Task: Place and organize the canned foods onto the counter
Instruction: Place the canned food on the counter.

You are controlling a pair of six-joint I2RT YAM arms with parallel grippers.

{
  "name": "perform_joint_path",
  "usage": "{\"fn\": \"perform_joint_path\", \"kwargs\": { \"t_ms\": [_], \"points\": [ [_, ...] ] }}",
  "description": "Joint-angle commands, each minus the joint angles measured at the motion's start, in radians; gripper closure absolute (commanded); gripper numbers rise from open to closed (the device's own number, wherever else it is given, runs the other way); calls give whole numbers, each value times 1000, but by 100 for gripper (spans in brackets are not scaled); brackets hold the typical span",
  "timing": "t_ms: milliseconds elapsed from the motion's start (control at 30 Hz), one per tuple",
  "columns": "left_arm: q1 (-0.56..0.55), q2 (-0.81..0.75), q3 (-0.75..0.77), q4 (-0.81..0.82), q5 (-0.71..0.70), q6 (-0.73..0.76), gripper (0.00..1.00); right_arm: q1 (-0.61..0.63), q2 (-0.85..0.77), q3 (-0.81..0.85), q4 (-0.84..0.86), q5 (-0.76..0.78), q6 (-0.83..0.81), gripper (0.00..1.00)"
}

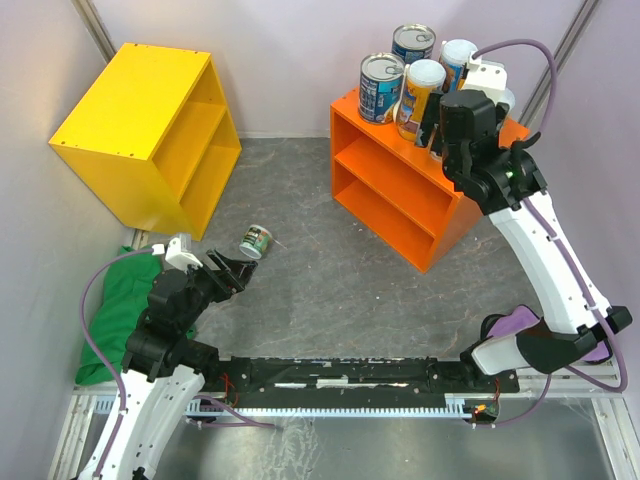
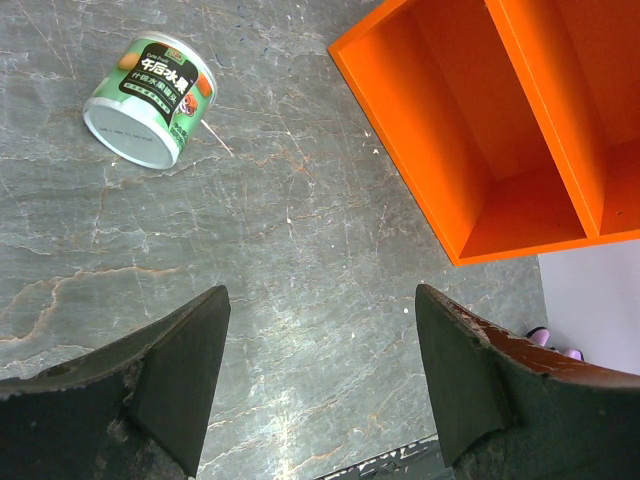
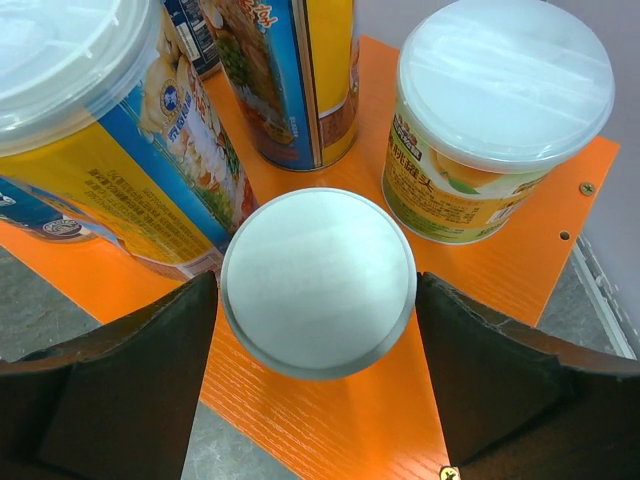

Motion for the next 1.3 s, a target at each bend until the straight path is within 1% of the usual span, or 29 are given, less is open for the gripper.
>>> {"fn": "perform_joint_path", "kwargs": {
  "t_ms": [0,267,433,700,933,1100,1267],
  "points": [
    [5,1,33,30,23,33,19,-3,-42,45,44,-7,-5,13],
    [5,7,33,34,25,33,19,-2,-59,48,39,-20,-9,11],
    [5,13,37,30,26,32,19,-3,-98,26,48,-42,-7,10],
    [5,84,61,54,28,25,19,3,-151,20,45,-53,-39,10],
    [4,248,145,54,-31,88,19,20,-188,19,41,-64,-89,10],
    [4,415,252,42,-77,172,19,52,-227,2,41,-70,-126,10],
    [5,620,351,26,-60,254,18,101,-269,-38,39,-60,-137,10]
  ]
}}
